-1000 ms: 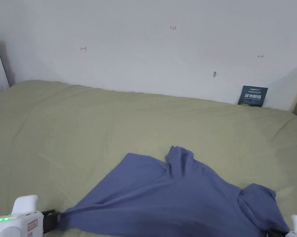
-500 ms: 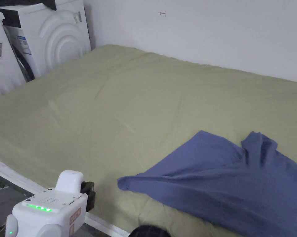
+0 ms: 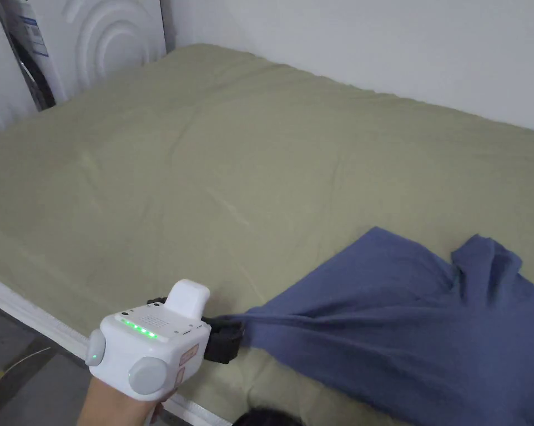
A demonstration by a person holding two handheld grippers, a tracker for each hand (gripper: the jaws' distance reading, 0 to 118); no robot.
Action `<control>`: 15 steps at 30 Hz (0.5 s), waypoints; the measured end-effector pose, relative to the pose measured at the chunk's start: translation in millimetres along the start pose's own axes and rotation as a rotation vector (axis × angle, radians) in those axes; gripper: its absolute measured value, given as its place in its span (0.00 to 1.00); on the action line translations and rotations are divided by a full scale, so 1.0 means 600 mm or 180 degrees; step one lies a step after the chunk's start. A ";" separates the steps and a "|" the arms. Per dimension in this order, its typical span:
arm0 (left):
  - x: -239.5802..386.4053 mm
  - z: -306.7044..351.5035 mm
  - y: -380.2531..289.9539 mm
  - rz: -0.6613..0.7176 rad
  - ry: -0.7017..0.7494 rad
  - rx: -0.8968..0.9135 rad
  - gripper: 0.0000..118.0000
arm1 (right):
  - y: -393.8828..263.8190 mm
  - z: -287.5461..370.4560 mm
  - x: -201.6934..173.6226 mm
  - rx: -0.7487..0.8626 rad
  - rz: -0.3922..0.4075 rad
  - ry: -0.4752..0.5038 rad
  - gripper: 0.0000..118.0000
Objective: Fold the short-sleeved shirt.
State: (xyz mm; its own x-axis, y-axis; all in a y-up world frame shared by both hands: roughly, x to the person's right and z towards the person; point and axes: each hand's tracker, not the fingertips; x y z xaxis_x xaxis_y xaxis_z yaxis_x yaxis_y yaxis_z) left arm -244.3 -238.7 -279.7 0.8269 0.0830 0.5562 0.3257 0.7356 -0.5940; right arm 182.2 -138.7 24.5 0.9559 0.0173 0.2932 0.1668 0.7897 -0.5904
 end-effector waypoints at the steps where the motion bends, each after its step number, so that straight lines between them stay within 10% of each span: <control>1: -0.001 -0.008 0.002 0.0008 -0.0047 -0.0025 0.66 | 0.004 -0.003 0.002 -0.0021 0.0010 -0.0011 0.04; 3: 0.019 0.003 0.012 0.0013 -0.0088 -0.0065 0.00 | 0.015 -0.014 0.012 -0.0060 0.0022 -0.0035 0.04; 12: 0.022 -0.003 0.015 0.0077 -0.0192 -0.0169 0.00 | 0.138 -0.249 0.118 -0.0451 0.0331 -0.0222 0.05; 15: 0.041 0.017 0.029 0.0139 -0.0179 -0.0121 0.00 | 0.183 -0.363 0.164 -0.0721 0.0384 -0.0190 0.38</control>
State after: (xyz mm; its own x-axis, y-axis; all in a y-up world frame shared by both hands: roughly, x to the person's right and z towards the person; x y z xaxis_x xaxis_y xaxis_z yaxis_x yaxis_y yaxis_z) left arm -223.0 -216.9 -270.9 0.8139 0.1528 0.5605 0.3081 0.7044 -0.6395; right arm 347.3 -183.9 -175.1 0.9573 0.1445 0.2503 0.1087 0.6224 -0.7751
